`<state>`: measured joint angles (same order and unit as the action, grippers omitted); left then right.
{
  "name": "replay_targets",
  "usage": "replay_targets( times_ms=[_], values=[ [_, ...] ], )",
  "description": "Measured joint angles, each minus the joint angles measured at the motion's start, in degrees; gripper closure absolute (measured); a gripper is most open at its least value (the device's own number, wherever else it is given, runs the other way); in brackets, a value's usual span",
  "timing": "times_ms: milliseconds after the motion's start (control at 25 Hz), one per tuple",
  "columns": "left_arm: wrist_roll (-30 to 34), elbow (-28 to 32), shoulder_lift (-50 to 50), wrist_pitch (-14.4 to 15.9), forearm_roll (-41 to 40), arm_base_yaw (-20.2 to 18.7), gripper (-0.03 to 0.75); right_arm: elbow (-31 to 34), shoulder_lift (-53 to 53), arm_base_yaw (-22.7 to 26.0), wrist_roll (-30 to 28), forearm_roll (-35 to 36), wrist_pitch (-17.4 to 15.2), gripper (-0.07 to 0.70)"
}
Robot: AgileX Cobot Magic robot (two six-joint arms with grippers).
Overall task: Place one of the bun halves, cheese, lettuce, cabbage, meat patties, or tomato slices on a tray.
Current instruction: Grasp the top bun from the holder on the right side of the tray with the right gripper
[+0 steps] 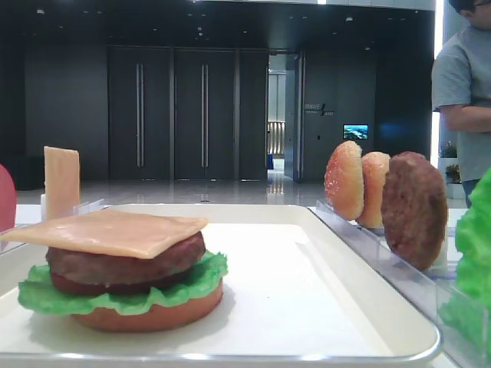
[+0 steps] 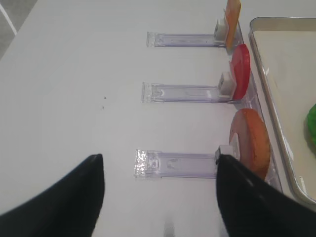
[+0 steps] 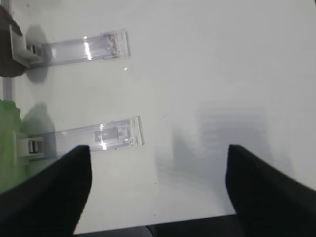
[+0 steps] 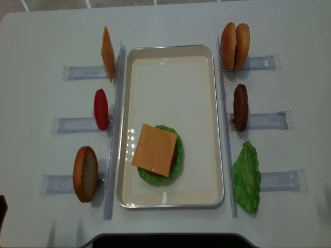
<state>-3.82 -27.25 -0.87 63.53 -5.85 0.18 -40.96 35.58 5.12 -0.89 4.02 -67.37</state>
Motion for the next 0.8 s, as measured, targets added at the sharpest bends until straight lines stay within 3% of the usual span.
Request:
replay_targets(
  times_ms=[360, 800],
  values=[
    [0.0, 0.0, 0.0, 0.0, 0.0, 0.0, 0.181, -16.8, 27.4, 0.0, -5.8, 6.9, -1.0, 0.099],
    [0.0, 0.0, 0.0, 0.0, 0.0, 0.0, 0.181, -33.5, 49.6, 0.0, -6.9, 8.1, -1.3, 0.099]
  ],
)
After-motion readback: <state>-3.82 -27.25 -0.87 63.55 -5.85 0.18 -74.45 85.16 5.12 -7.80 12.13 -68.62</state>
